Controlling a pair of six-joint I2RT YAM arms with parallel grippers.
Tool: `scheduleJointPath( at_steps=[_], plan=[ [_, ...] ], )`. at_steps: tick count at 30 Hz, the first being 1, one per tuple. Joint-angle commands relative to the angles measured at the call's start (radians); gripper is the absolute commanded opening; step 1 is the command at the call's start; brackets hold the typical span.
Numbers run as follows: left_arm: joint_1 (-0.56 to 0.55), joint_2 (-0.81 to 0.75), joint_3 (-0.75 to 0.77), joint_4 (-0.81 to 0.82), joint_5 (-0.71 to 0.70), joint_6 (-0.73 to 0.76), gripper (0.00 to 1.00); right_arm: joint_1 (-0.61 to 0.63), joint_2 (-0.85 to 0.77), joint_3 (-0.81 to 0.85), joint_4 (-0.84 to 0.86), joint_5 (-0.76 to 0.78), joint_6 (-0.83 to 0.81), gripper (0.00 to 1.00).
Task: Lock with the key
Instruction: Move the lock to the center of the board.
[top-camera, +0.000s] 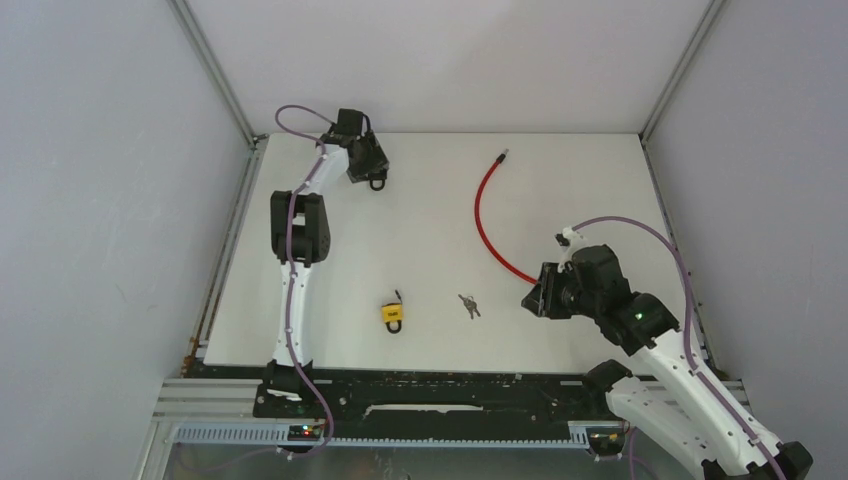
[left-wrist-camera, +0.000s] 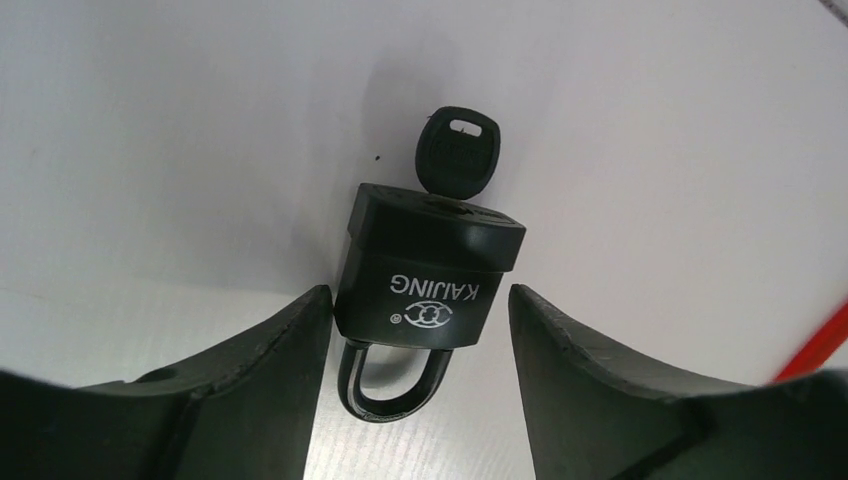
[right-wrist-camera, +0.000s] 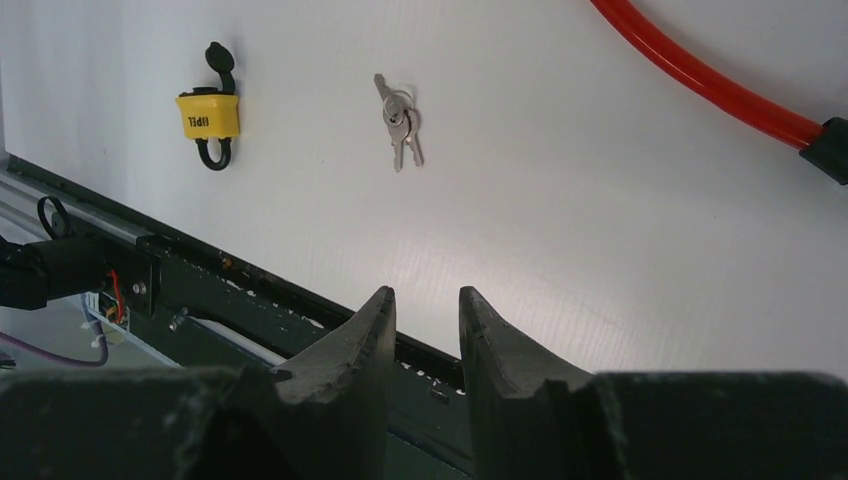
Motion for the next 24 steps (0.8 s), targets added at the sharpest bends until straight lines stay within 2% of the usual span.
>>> scheduleJointPath(
  at_steps=[1, 10, 18, 24],
  plan=[
    [-0.009, -0.035, 0.017, -0.029, -0.047, 0.025, 0.66, -0.007, 0.008, 0.005, 0.027, -0.022, -0.023, 0.32],
    [-0.025, -0.027, 0.062, -0.116, -0.119, 0.091, 0.58, -0.011, -0.008, -0.023, 0.039, -0.037, -0.011, 0.32],
    [-0.037, -0.031, 0.061, -0.134, -0.117, 0.116, 0.41, -0.015, -0.013, -0.024, 0.036, -0.039, -0.014, 0.32],
    [-0.041, -0.068, -0.013, -0.109, -0.103, 0.121, 0.26, -0.015, -0.011, -0.030, 0.038, -0.043, -0.013, 0.32]
  ],
)
